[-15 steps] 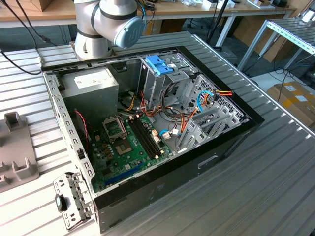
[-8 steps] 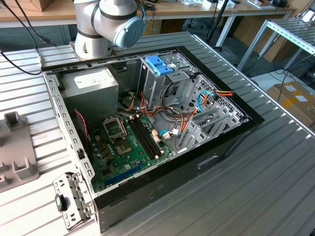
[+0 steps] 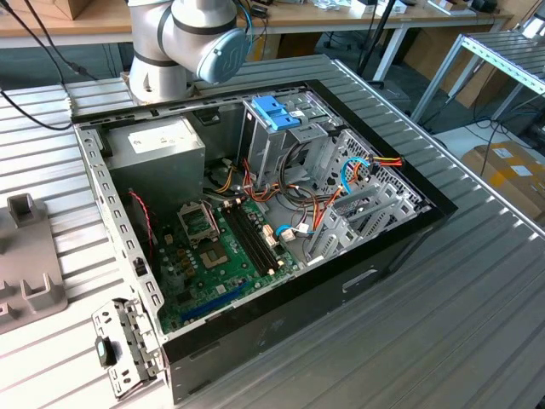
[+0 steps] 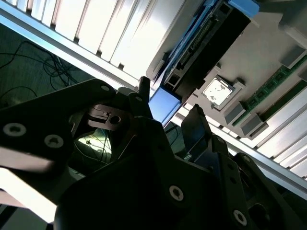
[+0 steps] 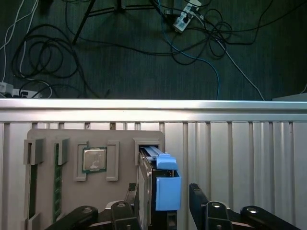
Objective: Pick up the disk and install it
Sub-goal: 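Pick up the disk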
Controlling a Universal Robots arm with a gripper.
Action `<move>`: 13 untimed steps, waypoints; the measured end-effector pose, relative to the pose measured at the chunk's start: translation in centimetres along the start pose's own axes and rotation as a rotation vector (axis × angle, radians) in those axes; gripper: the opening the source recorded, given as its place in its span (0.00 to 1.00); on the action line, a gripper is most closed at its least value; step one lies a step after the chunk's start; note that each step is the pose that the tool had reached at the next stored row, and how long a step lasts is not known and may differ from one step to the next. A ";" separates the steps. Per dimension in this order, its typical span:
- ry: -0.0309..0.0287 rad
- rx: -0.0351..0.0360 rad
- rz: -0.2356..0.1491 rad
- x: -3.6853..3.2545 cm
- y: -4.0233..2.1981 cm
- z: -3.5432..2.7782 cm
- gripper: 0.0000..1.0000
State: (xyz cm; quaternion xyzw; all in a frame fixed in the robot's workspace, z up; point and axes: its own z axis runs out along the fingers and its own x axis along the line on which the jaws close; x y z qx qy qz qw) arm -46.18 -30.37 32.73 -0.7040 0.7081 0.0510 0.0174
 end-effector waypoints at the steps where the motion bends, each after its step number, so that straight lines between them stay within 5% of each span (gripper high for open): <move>1: 0.0000 0.0000 0.000 0.01 0.03 0.06 0.54; 13: -0.0014 0.0000 0.000 0.05 0.23 0.51 0.54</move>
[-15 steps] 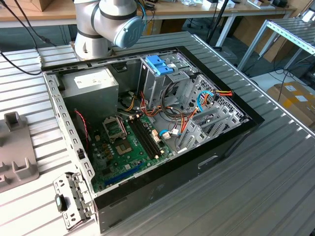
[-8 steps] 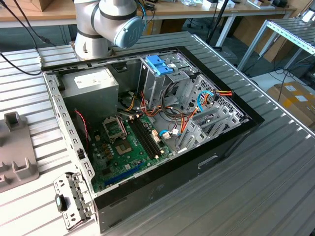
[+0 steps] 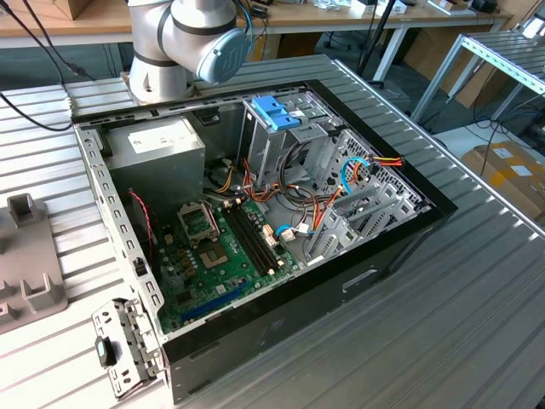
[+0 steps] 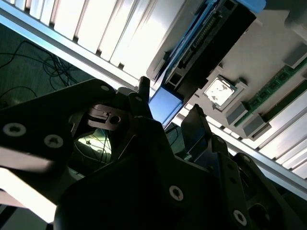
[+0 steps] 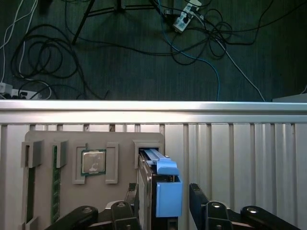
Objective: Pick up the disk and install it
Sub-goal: 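Pick up the disk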
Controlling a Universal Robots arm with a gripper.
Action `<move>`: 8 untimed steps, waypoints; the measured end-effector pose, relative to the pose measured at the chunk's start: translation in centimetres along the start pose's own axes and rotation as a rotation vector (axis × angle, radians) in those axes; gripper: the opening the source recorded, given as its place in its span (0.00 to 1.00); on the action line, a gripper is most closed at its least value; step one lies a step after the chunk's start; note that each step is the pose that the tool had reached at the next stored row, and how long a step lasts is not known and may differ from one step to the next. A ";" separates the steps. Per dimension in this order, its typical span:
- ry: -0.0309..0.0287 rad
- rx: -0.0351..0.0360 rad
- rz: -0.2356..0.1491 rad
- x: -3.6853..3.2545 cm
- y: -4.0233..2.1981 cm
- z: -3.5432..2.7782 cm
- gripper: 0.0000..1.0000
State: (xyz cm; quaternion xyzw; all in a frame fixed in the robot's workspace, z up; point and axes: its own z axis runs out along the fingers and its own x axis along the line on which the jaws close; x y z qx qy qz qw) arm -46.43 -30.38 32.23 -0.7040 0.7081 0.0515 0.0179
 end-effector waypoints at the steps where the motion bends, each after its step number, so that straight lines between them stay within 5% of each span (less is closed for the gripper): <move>1: -0.0002 0.0000 0.000 0.00 0.01 0.03 0.54; 8: -0.0022 -0.0001 0.000 0.03 0.06 0.33 0.54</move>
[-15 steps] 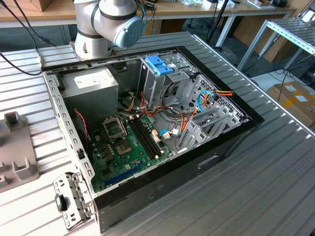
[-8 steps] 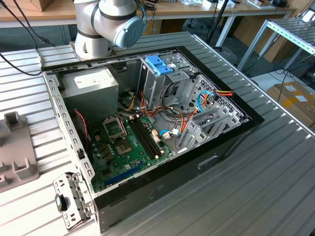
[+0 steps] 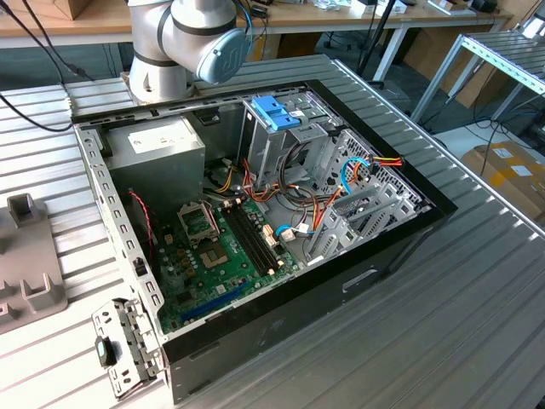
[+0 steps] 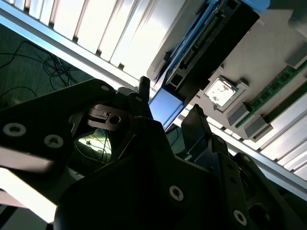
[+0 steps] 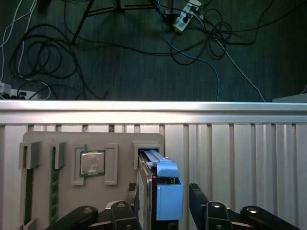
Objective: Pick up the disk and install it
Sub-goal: 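Pick up the disk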
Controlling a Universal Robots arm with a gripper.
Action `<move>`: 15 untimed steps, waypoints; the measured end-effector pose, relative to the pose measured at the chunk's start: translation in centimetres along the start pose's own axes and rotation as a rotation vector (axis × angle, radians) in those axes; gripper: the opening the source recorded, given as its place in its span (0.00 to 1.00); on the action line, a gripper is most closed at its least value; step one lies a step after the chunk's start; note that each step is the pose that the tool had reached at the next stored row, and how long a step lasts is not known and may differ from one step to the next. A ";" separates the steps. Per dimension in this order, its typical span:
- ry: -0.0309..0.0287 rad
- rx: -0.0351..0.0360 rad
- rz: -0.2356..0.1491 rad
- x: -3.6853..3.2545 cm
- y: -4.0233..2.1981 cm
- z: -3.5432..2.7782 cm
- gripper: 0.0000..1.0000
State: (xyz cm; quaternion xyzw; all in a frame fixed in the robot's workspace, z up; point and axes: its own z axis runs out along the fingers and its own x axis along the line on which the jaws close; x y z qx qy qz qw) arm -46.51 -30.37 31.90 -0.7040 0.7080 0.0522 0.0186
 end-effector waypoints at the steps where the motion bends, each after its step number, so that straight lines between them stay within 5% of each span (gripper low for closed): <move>1: -0.0001 0.0000 0.000 0.00 0.00 0.03 0.54; 15: -0.0007 0.0000 0.000 0.07 -0.01 0.71 0.54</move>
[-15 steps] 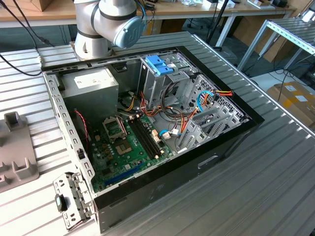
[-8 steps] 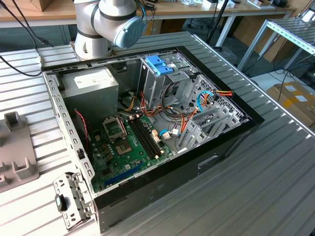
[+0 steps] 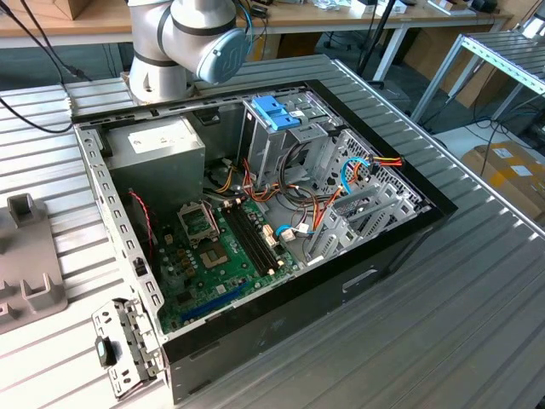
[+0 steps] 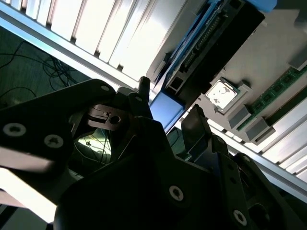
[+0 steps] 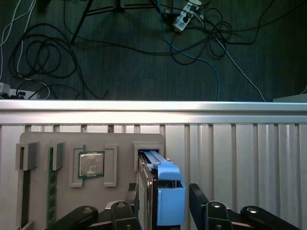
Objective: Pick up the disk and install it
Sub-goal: 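Pick up the disk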
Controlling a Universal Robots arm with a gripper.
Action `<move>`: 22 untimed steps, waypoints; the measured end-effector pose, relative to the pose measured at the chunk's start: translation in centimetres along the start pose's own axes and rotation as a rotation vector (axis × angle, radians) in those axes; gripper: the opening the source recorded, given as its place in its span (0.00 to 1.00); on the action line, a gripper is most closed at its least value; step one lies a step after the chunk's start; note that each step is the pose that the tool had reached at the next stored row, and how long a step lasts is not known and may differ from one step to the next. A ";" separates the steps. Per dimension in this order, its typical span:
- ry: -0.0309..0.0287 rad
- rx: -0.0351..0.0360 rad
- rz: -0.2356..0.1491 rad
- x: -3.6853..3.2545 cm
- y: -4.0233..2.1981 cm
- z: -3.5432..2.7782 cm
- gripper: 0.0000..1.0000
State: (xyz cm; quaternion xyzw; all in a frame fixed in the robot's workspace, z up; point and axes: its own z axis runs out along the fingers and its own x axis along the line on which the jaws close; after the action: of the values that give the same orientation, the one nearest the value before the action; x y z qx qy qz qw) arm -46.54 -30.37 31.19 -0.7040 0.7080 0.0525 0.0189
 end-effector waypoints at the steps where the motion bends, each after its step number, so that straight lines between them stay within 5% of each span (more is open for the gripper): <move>1: 0.0000 -0.0001 0.000 0.01 0.00 0.05 0.54; 22: -0.0001 -0.0001 0.000 0.12 -0.06 1.19 0.54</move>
State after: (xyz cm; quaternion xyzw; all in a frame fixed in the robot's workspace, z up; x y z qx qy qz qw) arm -46.54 -30.37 29.98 -0.7040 0.7080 0.0526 0.0189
